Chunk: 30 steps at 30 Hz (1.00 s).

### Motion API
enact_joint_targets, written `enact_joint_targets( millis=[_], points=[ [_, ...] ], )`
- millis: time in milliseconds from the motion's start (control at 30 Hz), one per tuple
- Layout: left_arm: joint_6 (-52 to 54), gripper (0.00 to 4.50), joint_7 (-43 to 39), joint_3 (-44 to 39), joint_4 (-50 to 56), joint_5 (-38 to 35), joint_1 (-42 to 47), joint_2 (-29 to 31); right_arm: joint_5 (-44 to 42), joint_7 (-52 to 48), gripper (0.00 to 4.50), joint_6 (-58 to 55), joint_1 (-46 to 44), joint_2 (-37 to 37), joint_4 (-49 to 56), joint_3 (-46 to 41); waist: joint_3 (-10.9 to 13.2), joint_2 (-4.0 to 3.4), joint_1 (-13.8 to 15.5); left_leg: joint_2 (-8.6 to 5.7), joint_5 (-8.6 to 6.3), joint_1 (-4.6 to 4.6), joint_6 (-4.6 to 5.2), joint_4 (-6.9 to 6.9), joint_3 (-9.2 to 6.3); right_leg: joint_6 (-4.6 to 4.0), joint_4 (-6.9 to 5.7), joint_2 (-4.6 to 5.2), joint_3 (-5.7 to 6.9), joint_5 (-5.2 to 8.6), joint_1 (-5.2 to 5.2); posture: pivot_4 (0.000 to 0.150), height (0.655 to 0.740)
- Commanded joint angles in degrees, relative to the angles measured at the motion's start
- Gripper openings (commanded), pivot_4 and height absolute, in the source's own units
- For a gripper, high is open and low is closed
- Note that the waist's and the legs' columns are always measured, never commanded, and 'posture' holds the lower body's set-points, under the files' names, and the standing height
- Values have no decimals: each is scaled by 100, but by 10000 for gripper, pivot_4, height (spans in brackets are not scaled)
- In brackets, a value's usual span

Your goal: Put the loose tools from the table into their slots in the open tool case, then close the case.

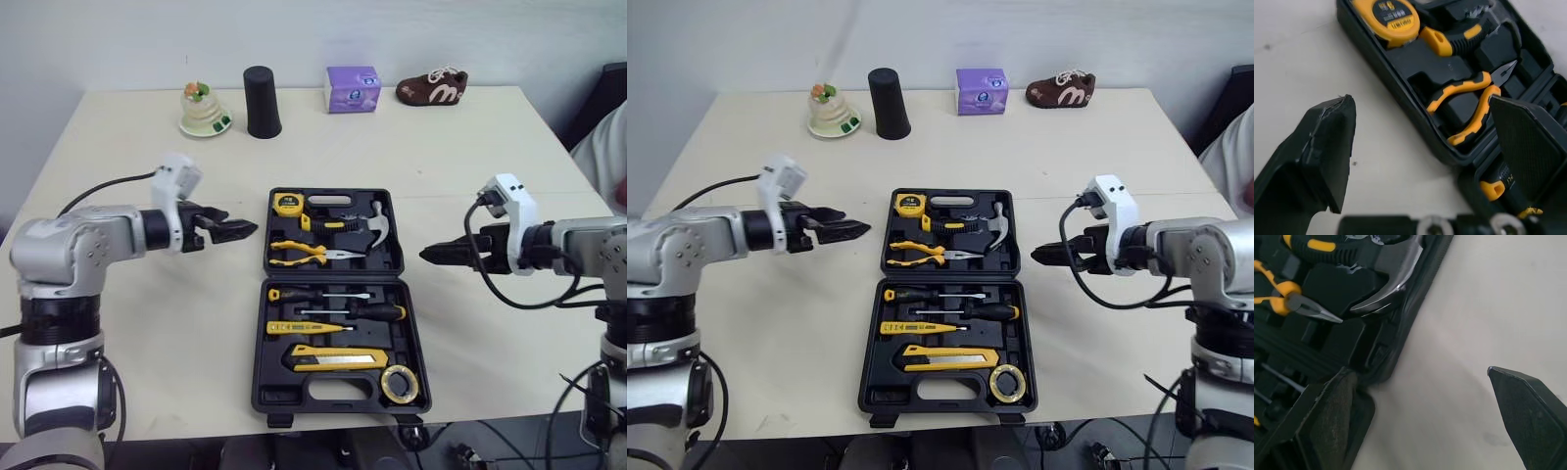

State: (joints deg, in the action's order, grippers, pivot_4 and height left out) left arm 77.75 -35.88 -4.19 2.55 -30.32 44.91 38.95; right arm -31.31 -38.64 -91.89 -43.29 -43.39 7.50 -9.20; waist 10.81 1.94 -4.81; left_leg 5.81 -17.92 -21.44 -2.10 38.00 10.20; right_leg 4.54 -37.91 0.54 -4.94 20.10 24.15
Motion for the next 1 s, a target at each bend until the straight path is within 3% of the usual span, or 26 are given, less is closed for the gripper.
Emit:
enact_joint_targets(
  millis=[33,267,667,867,967,1000],
  points=[
    [193,45000,334,304,111,186,265,-111,-126,481,44447,-61,-195,161,3,41,0,0,-6,0,1,-15,-2,1,7,0,-8,0,-6,0,22,1500,7400],
    [185,45000,687,761,102,532,248,-140,-306,1036,44447,-61,-322,438,32,89,0,0,-22,9,21,-30,-33,3,15,-7,-56,-6,-13,4,66,1500,7400],
    [49,45000,1240,560,-374,809,239,-669,-560,1683,44447,-61,-481,618,-111,85,0,0,-15,1,34,-27,-25,16,12,-3,-80,-1,-15,1,63,1500,7400],
    [6,45000,1126,791,-484,842,215,-614,-405,1894,44447,-61,-692,824,-378,192,0,-1,-23,3,36,-24,-28,13,13,-3,-81,-1,-15,1,63,1500,7400],
    [-31,36998,1156,802,-496,876,174,-670,-249,1940,45000,-60,-798,952,-562,276,0,-1,-26,2,37,-23,-30,11,14,-4,-80,-1,-15,1,63,1500,7400],
    [-51,32497,1190,780,-514,899,165,-710,-208,1937,45000,-60,-827,988,-632,298,0,-1,-32,2,37,-24,-30,11,15,-4,-79,-1,-15,1,63,1500,7400]
  ],
)
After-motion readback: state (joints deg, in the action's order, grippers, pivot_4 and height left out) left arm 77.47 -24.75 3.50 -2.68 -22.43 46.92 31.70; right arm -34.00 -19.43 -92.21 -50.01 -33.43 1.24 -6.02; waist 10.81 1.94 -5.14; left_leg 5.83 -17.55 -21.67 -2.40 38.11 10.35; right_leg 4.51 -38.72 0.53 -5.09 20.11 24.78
